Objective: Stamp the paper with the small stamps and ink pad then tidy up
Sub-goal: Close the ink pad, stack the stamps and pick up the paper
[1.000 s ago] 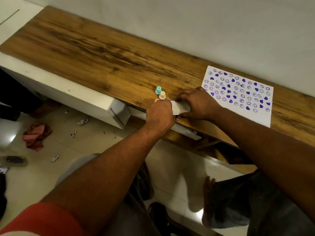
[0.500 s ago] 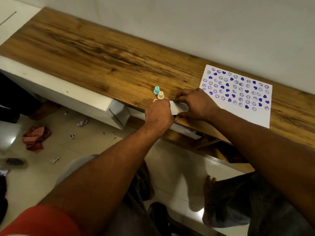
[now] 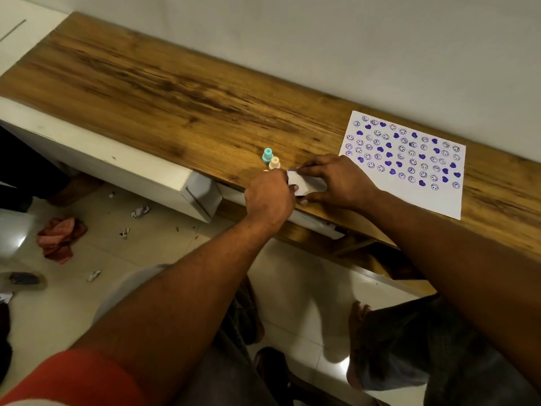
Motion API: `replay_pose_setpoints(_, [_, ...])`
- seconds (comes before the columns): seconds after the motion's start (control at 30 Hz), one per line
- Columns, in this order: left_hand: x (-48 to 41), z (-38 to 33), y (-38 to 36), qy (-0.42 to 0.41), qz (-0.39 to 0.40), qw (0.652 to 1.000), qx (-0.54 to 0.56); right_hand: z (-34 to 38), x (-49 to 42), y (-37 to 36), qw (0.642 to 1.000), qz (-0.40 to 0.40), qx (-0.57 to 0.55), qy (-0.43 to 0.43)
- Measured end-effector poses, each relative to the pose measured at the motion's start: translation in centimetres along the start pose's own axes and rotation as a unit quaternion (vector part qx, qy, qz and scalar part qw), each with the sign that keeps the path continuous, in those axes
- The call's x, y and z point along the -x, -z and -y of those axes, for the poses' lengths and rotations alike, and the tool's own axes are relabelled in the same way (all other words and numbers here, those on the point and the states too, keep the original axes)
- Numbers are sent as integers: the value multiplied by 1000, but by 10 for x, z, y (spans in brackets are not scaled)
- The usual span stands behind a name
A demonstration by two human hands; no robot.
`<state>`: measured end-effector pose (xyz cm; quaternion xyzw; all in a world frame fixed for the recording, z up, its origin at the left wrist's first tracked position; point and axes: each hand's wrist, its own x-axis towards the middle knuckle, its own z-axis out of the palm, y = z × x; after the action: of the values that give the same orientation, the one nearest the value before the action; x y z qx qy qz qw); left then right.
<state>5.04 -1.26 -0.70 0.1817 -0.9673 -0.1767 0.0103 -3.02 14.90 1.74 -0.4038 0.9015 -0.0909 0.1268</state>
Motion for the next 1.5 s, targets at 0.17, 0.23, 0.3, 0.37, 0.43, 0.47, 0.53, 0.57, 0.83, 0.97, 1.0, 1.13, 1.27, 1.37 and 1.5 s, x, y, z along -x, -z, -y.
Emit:
replay_pose_setpoints(0.17, [-3, -2, 1, 30, 17, 999, 20, -11, 12, -3, 999, -17, 15, -31])
replay_pose_setpoints(0.23, [-3, -2, 4, 27, 19, 999, 29, -12, 13, -5, 1000, -8, 14, -21])
replay_pose_setpoints(0.3, [-3, -2, 4, 14, 30, 999, 35, -12, 13, -5, 1000, -9, 0, -16])
replay_pose_setpoints(0.37, [-3, 0, 4, -3, 40, 999, 36, -14, 13, -4, 1000, -13, -9, -12])
replay_pose_setpoints(0.43, [-3, 1, 6, -13, 46, 998, 29, -17, 13, -2, 1000, -12, -20, -4])
replay_pose_setpoints(0.47, [-3, 1, 8, -22, 48, 998, 21, -19, 13, 0, 1000, -13, -26, 2])
replay_pose_setpoints(0.53, [-2, 0, 10, -47, 59, 997, 14, -22, 12, 2, 999, -13, -38, 12])
replay_pose_setpoints(0.57, [-2, 0, 10, -60, 67, 996, 11, -23, 11, 3, 999, -11, -39, 16])
replay_pose_setpoints(0.83, [-7, 0, 4, -109, 66, 992, -3, -22, 8, 6, 999, -7, 3, 39])
replay_pose_setpoints(0.97, [-6, -1, 2, -125, 55, 990, -28, -20, 7, 11, 998, 5, 46, 49])
replay_pose_setpoints(1.0, [-6, -1, 2, -130, 53, 990, -33, -19, 6, 13, 997, 9, 54, 53])
replay_pose_setpoints(1.13, [-6, -4, 3, -146, 58, 986, -64, -18, 5, 17, 994, 31, 89, 64])
replay_pose_setpoints(1.27, [-6, -6, 5, -159, 59, 983, -66, -15, 2, 15, 990, 35, 121, 70])
replay_pose_setpoints(1.37, [-9, -7, 5, -147, 80, 984, -58, -14, 2, 14, 989, 29, 133, 61])
replay_pose_setpoints(1.5, [-13, -8, 4, -120, 104, 985, -65, -13, 8, 11, 994, 24, 102, 39])
